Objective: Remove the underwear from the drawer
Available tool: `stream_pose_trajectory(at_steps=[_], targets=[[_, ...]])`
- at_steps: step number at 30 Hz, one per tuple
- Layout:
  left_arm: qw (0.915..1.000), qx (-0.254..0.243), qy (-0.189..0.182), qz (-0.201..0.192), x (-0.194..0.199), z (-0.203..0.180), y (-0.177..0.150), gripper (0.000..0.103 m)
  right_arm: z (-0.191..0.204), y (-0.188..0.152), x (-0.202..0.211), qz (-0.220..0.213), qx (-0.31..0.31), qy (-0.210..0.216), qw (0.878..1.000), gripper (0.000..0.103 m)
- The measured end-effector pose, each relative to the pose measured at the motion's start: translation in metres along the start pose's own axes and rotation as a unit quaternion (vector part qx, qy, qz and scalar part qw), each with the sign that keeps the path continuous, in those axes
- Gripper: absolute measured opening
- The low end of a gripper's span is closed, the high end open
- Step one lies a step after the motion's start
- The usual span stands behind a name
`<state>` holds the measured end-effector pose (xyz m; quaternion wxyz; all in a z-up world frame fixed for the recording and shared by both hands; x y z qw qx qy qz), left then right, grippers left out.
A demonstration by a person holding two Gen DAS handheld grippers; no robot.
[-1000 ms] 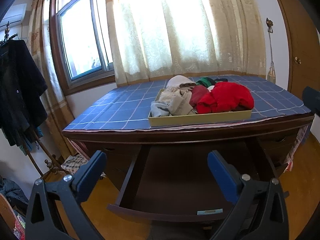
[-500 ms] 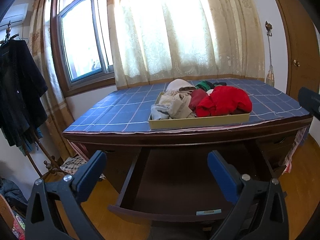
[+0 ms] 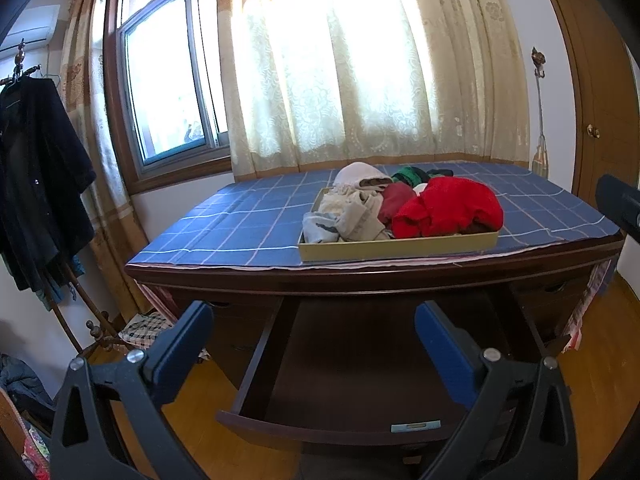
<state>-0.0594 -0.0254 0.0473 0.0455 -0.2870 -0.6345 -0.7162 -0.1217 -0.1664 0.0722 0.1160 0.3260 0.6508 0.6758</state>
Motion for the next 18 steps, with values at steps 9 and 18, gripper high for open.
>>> stream_pose_trajectory(at_steps=[9, 18], targets=[[1.0000, 0.000, 0.000, -0.001, 0.0011, -0.0003, 0.0004, 0.103, -0.0011, 0.0009, 0.0007, -0.006, -0.001, -0.001, 1.000, 0.092], [1.0000, 0.001, 0.001, -0.001, 0.0015, -0.0007, 0.0003, 0.103, -0.0006, 0.0004, 0.0002, -0.003, 0.000, 0.000, 1.000, 0.092]])
Point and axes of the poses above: each gripper's, at about its wrist camera, not at the fingertips, and x roughly against the way its jaws point, z to its left, y to its top, the point moved 1 cm from there along -x, roughly the way its jaws point, and after that the axes turned 14 degrees about -y, right-handed, at the moved point
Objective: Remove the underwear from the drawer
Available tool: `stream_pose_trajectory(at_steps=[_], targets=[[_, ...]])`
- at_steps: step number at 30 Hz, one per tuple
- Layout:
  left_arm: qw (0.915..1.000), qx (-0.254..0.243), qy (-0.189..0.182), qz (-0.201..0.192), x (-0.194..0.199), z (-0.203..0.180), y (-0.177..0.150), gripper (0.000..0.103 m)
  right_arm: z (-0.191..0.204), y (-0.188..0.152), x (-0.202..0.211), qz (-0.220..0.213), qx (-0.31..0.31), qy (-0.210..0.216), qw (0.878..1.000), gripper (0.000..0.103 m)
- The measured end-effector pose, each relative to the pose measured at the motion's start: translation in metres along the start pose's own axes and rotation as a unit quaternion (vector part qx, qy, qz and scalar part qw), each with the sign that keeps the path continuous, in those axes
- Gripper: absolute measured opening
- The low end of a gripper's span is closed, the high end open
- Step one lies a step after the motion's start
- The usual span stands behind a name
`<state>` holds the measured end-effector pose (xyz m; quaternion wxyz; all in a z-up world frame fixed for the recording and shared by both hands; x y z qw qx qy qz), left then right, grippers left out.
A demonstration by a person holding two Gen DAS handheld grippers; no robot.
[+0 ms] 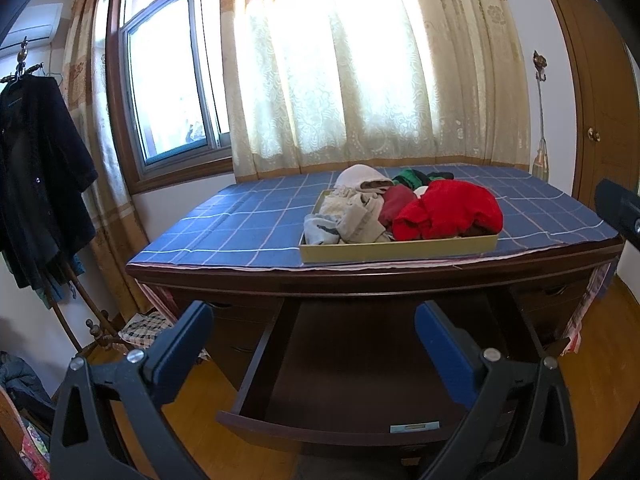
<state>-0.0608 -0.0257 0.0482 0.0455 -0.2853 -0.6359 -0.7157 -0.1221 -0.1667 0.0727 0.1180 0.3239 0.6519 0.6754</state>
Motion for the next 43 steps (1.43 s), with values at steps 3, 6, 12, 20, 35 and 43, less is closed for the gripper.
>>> stream_pose_trajectory(at_steps=[3, 6, 12, 20, 35, 43], targets=[[1.0000, 0.004, -0.001, -0.001, 0.0010, -0.0002, 0.0013, 0.103, -0.0007, 0.0000, 0.0007, -0.001, 0.000, 0.000, 1.000, 0.092], [1.0000, 0.006, -0.002, -0.001, 0.0010, 0.0000, 0.0020, 0.103, -0.0002, -0.0001, 0.0006, 0.000, 0.001, -0.001, 1.000, 0.092], [1.0000, 0.002, 0.001, -0.002, 0.0000, -0.0006, 0.0015, 0.103, -0.0006, 0.0003, 0.0000, 0.002, 0.002, 0.001, 1.000, 0.092], [1.0000, 0.006, 0.001, -0.005, 0.0006, 0.0002, 0.0012, 0.103, 0.0008, -0.0010, -0.0009, 0.003, 0.003, 0.001, 1.000, 0.092], [0.9999, 0.007, -0.002, -0.009, 0.0021, 0.0017, 0.0014, 0.103, 0.0023, -0.0029, -0.0025, 0.008, 0.004, 0.002, 1.000, 0.092], [0.9999, 0.009, -0.003, -0.009, 0.0021, 0.0021, 0.0005, 0.103, 0.0032, -0.0034, -0.0034, 0.012, 0.006, 0.003, 1.000, 0.092]])
Point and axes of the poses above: each gripper's, at about its wrist camera, not at the fingertips, and x roughly against the way its jaws point, z to its left, y to its top, the point moved 1 cm from there along -x, roughly the way its jaws point, and after that the axes turned 14 degrees about -y, right-handed, at the moved point
